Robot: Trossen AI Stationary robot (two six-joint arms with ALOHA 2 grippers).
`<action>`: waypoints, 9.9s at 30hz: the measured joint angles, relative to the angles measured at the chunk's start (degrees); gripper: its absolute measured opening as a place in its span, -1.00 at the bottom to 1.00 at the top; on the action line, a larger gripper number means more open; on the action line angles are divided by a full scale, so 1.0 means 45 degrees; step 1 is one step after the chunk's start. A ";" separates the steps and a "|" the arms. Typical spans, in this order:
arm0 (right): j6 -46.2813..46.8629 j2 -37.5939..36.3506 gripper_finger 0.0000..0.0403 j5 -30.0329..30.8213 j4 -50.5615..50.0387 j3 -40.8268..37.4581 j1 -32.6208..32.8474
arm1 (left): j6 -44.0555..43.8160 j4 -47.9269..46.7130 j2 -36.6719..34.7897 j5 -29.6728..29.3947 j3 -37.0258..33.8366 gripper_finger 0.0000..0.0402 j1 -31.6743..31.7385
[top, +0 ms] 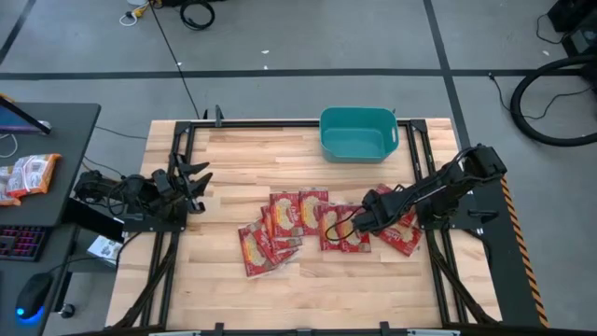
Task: Sort popcorn bags into baskets
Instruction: Put the popcorn bag into the green bin
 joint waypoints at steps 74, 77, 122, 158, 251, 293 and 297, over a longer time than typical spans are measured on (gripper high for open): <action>-1.0419 0.0005 -0.01 -0.0379 0.0848 0.6369 -0.5680 | -0.0156 -0.0099 -0.0001 0.0005 -0.0010 -0.28 -0.0003; -0.8548 0.0005 -0.01 -0.0868 0.0554 0.6369 -0.4554 | -0.0214 -0.0159 0.0000 0.0005 -0.0010 -0.28 -0.0004; 0.4104 0.3730 0.06 -0.4751 -0.2859 0.4557 0.2919 | -0.1242 -0.0500 0.0000 0.0005 -0.0010 -0.28 -0.0005; 0.0118 0.3434 -0.92 0.2293 -0.7059 0.8487 0.2251 | -0.1266 -0.0495 0.0000 0.0005 -0.0010 -0.28 -0.0004; -0.1352 0.1236 -0.09 -0.0167 0.1087 0.6963 -0.1205 | -0.1261 -0.0549 0.0005 0.0005 -0.0009 -0.28 -0.0005; -0.1684 1.0423 -0.27 -0.2296 -0.5703 1.5932 -0.0031 | -0.1270 -0.0551 0.0005 0.0003 -0.0005 -0.28 -0.0004; -0.2008 1.0423 -0.54 -0.2495 -0.5830 1.5931 0.0068 | -0.1266 -0.0554 0.0005 0.0005 -0.0005 -0.28 0.0000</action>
